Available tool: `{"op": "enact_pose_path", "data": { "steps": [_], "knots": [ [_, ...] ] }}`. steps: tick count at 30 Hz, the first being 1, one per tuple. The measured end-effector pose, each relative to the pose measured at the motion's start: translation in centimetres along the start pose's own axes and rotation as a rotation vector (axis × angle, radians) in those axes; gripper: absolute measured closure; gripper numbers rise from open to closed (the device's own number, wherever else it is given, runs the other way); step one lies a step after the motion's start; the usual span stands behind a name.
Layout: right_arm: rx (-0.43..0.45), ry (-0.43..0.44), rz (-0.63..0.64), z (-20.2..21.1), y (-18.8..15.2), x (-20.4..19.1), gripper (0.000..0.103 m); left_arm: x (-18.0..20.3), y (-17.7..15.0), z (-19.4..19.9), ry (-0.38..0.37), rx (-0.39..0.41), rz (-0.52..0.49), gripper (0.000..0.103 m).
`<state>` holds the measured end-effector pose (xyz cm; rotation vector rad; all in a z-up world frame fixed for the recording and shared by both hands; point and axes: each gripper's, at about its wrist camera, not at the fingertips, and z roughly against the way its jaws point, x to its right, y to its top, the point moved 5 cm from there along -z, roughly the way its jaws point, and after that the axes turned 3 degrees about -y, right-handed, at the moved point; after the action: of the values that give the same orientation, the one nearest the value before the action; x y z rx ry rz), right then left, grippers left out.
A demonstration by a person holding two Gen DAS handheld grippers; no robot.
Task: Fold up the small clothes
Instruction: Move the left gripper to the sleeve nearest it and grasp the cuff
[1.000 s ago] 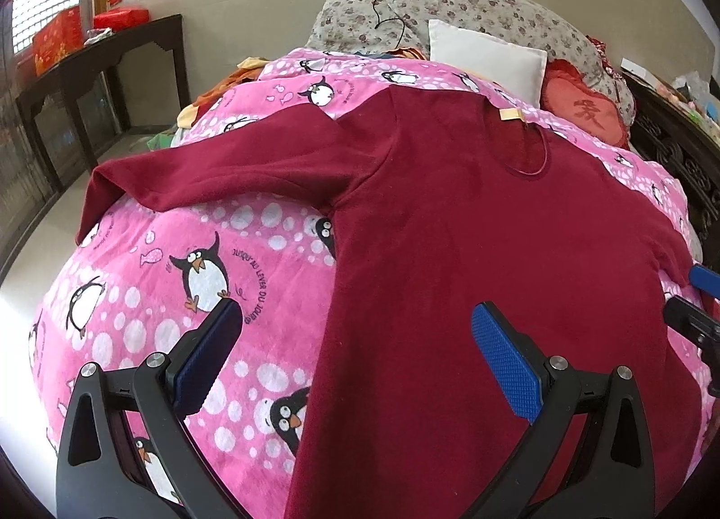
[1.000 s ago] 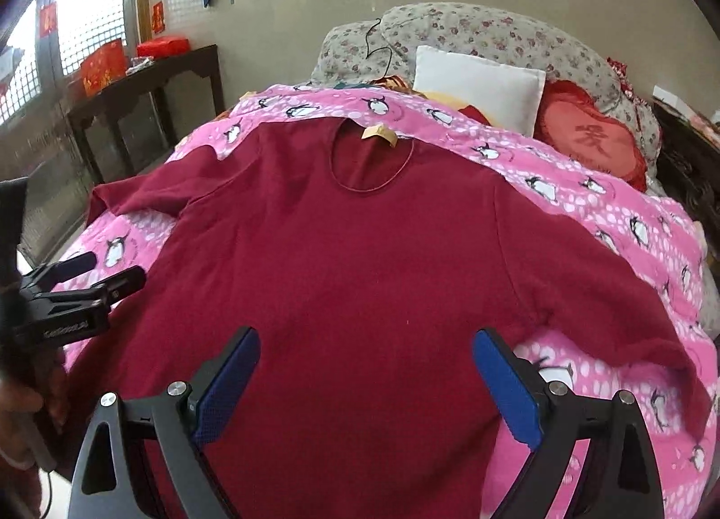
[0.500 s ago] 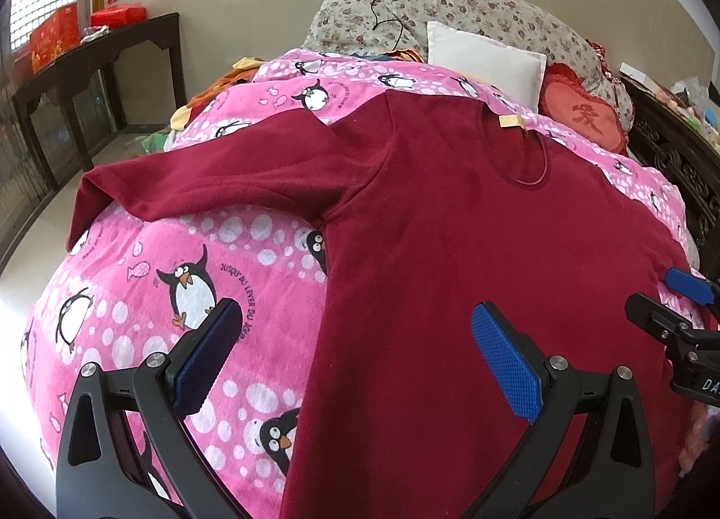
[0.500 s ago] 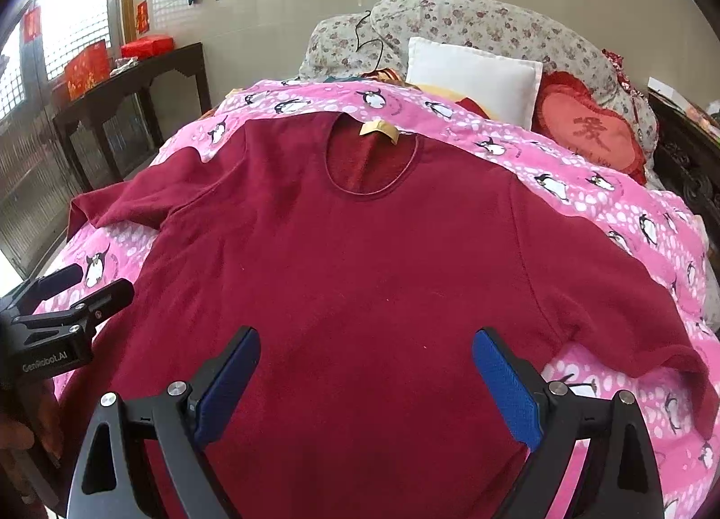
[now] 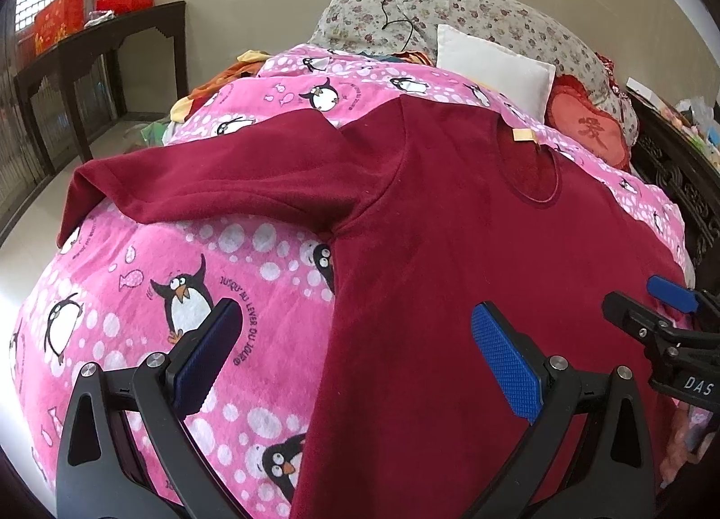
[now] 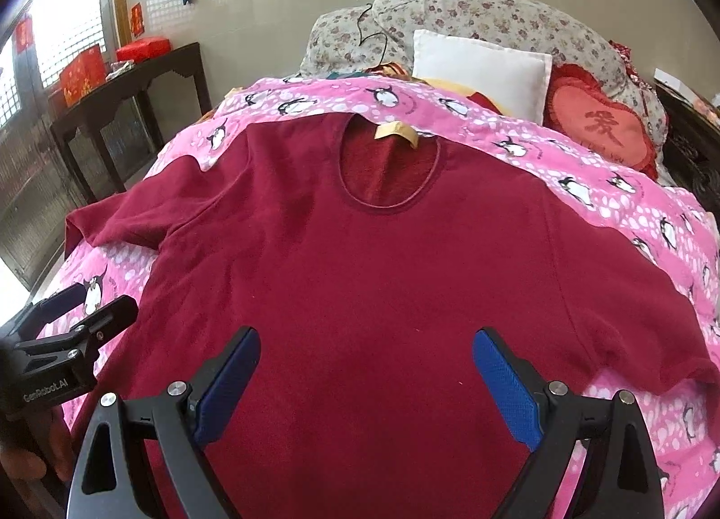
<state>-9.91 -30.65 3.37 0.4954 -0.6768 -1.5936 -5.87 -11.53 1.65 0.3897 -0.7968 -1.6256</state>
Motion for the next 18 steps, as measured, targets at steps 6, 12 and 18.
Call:
{"op": "enact_pose_path", "data": {
  "steps": [6, 12, 18],
  "knots": [
    [0.000, -0.008, 0.006, -1.2, 0.6, -0.7, 0.008, -1.2, 0.9, -0.2, 0.005, 0.001, 0.018, 0.001],
    [-0.021, 0.022, -0.001, -2.8, 0.7, -1.3, 0.008, -4.9, 1.8, 0.2, 0.000, -0.004, 0.117, 0.001],
    [-0.028, 0.016, 0.009, -3.8, 0.7, -1.4, 0.008, -10.7, 2.7, 0.3, 0.015, -0.001, 0.279, 0.001]
  ]
}}
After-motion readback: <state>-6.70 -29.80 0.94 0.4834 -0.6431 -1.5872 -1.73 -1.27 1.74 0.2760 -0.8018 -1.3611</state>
